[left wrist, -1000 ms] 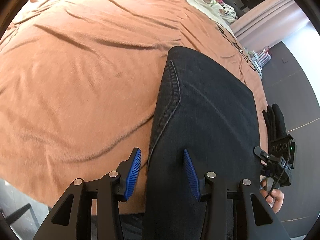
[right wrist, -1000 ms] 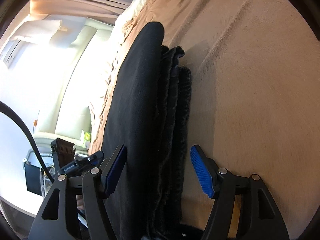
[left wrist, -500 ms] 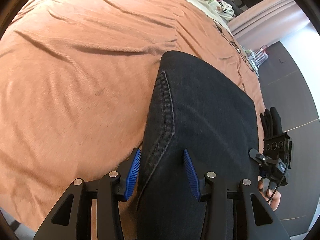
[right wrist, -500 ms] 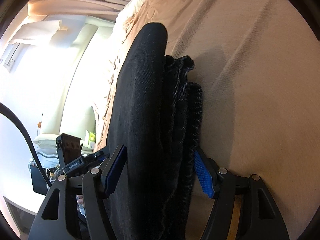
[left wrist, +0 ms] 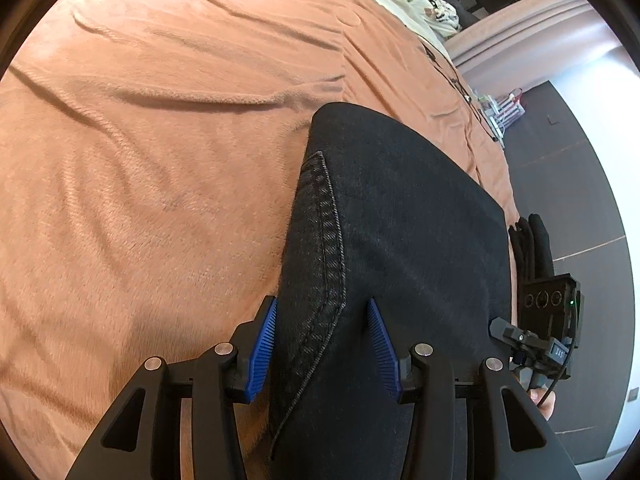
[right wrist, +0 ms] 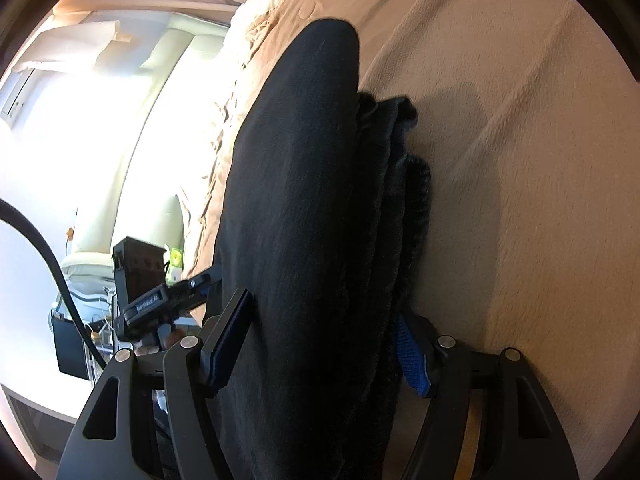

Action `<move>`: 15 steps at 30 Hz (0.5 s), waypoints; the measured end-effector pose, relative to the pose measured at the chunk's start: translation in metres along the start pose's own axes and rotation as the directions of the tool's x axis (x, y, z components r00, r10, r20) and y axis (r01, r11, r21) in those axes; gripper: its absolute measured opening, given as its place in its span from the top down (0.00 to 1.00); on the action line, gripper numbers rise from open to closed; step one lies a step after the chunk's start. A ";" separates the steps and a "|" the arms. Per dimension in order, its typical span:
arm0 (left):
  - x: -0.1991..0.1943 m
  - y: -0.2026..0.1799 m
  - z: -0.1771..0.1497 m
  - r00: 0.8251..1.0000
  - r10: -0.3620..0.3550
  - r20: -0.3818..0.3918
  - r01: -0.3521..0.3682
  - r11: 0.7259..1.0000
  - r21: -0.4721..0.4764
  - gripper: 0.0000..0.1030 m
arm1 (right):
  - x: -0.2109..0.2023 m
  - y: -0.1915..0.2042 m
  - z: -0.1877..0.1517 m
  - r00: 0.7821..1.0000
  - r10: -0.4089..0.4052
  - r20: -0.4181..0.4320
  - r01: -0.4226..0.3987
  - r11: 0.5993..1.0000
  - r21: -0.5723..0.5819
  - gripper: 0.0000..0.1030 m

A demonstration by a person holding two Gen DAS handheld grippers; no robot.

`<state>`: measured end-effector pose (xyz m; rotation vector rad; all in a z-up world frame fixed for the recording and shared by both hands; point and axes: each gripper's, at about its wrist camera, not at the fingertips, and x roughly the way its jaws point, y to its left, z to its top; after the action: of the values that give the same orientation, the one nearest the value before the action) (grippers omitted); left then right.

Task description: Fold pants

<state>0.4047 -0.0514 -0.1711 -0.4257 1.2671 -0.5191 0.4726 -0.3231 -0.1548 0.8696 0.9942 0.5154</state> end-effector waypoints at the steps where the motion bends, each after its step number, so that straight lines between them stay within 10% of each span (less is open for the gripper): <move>1: 0.000 0.000 0.000 1.000 -0.003 -0.001 0.003 1.000 0.004 0.54 | 0.000 0.001 0.000 1.000 -0.005 0.001 0.005 1.000 -0.002 0.36; 7: 0.003 0.004 0.004 1.000 -0.021 -0.007 0.021 1.000 -0.004 0.55 | -0.003 0.003 0.002 1.000 -0.017 0.019 0.018 1.000 -0.021 0.38; 15: -0.010 -0.009 0.001 0.999 -0.021 0.029 0.020 0.999 0.030 0.67 | -0.020 0.024 -0.010 0.996 -0.017 0.083 0.025 0.995 -0.099 0.64</move>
<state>0.4020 -0.0523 -0.1579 -0.4202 1.2270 -0.5467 0.4545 -0.3195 -0.1277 0.7843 0.8941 0.5028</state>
